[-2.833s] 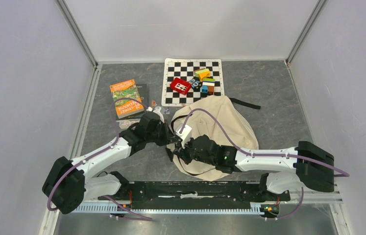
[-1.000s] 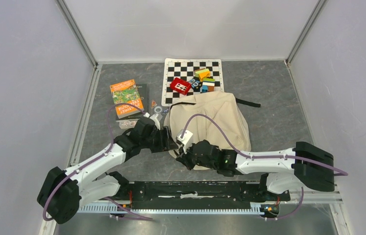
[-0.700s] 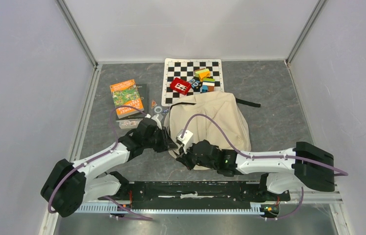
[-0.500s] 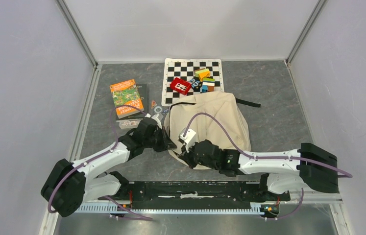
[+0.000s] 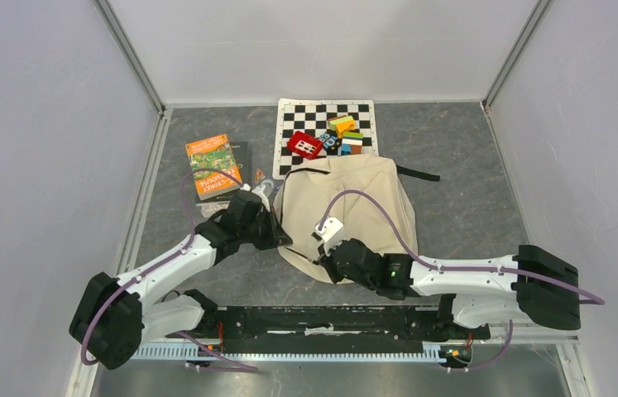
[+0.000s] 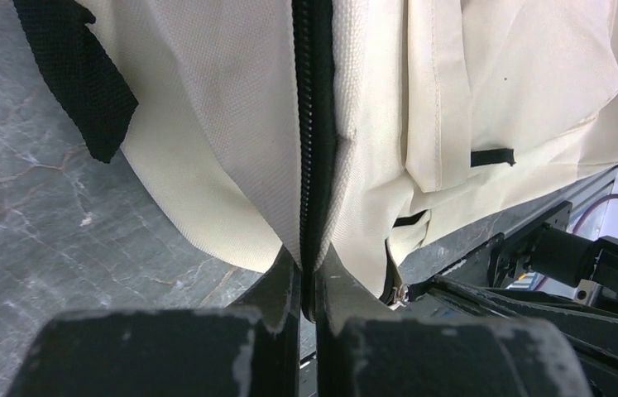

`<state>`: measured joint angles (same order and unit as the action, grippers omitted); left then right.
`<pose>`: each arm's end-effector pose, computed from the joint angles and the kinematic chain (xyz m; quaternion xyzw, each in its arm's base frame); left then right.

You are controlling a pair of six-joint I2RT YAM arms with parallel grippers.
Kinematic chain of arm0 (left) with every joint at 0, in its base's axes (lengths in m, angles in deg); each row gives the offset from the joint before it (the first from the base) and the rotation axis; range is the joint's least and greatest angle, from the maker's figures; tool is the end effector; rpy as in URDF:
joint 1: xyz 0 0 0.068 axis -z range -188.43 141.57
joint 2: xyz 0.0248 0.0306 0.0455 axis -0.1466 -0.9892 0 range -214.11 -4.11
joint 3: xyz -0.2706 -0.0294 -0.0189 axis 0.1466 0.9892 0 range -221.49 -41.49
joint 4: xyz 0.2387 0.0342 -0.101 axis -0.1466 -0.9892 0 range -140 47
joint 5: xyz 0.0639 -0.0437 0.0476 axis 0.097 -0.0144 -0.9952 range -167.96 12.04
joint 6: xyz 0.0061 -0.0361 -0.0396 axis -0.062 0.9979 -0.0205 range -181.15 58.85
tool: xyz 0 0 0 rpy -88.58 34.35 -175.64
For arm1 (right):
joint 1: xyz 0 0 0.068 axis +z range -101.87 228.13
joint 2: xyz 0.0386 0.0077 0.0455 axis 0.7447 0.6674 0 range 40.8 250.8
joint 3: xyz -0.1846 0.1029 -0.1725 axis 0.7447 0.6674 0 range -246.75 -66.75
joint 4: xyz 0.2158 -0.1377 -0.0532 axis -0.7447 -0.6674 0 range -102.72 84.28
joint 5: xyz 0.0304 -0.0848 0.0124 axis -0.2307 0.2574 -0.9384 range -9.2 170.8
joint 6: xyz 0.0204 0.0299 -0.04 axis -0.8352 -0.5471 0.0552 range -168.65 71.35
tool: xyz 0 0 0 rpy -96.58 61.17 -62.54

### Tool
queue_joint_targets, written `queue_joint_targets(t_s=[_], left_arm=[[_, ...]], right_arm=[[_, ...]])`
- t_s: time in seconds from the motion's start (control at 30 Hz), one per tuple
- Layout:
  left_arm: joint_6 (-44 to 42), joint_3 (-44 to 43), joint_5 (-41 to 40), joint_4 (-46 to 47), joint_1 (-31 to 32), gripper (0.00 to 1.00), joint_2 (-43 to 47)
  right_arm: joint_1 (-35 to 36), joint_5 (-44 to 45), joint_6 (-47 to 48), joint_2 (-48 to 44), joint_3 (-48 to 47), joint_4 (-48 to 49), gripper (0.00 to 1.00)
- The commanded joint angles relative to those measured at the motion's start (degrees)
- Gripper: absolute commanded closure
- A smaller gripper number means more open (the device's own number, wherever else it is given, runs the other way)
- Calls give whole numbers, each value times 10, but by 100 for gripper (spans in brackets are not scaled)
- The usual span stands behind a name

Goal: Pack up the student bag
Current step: Unzip the student bag at the center of the board.

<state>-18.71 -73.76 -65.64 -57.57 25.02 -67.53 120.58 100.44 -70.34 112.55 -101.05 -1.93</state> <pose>0.1782 -0.1267 0.1965 -0.0318 0.9212 -0.3088 0.2345 0.0893 0.2422 0.2033 -0.2996 0.8193 0.2383 0.4270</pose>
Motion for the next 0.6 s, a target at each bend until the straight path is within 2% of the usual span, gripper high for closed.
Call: queue_joint_targets(t_s=[0.0,0.3,0.5,0.57], left_arm=[[-54,-38,-11,-14,-33,98,-2],[-107,-92,41,-27,-114,98,-48],[-138,-125,38,-49,-140,98,-75],[-138,-126,48,-49,-141,89,-77]], right_arm=[[-3,4,-13,-13,28,-32,100],[-4,-16,-32,-9,52,-32,100],[-4,24,-35,-17,45,-58,100],[-3,29,-27,-16,37,-58,100]])
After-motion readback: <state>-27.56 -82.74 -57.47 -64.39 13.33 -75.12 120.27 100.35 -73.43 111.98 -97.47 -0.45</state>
